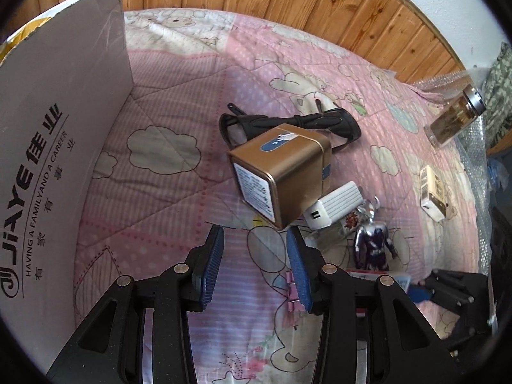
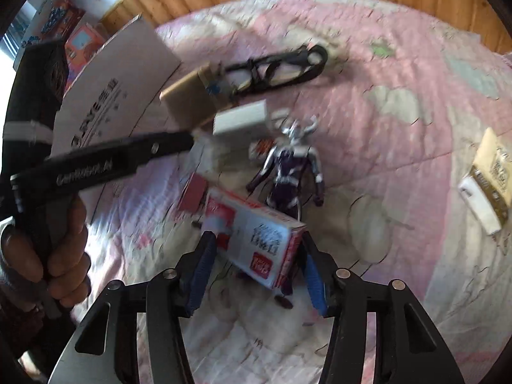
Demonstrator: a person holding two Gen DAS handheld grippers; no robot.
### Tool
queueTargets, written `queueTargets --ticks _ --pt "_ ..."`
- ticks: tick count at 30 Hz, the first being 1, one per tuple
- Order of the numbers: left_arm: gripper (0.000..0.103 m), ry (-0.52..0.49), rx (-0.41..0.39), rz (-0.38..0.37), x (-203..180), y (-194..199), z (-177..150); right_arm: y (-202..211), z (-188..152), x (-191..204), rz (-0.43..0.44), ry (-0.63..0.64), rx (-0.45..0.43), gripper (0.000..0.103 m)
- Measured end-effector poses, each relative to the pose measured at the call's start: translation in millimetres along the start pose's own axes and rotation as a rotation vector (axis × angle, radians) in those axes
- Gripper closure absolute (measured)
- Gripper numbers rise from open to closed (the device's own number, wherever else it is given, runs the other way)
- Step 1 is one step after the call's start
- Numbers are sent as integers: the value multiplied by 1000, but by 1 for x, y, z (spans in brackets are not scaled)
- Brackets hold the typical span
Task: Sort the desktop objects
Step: 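Grasp the red staples box with the right gripper while the left gripper grasps the pink binder clips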
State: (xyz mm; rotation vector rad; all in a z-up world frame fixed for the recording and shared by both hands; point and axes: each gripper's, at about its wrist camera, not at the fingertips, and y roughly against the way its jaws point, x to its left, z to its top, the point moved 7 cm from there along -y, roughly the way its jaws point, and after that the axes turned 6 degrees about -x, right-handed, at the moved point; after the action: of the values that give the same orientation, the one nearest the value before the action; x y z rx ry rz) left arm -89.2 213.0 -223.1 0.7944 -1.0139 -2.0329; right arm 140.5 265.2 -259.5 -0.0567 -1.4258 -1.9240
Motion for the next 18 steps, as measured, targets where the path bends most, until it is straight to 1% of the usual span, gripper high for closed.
queueTargets --ticks 2,3,6,7,8,10,12,14,15,16,17,18 --pt "60 4 9 -25 -3 1 -2 1 -11 21 92 68 111 50" --pt "60 -2 15 -40 -7 2 -3 5 -13 27 86 104 117 51" --pt "60 -33 26 -71 -20 2 -8 16 -4 31 -39 200 60 49" --pt "60 -47 35 -78 -23 0 -11 19 0 30 -64 209 33 43" --pt "60 -57 47 -77 -26 -2 -13 19 3 29 -72 207 13 41" --pt "60 -69 73 -74 -27 -7 -20 14 3 30 -61 205 1 41" --pt "60 -87 60 -71 -29 -7 -21 5 -2 32 -43 215 4 40" --pt "59 -96 65 -80 -31 -6 -23 4 -3 32 -59 237 -8 39" --pt "59 -98 67 -86 -32 -6 -24 5 -5 32 -56 243 4 43" --pt "59 -106 68 -94 -34 -5 -26 6 -9 32 -41 236 37 52" --pt "59 -121 77 -107 -38 -5 -28 6 -15 32 -29 223 68 54" --pt "59 -137 85 -116 -42 -5 -31 9 -18 32 -30 223 81 58"
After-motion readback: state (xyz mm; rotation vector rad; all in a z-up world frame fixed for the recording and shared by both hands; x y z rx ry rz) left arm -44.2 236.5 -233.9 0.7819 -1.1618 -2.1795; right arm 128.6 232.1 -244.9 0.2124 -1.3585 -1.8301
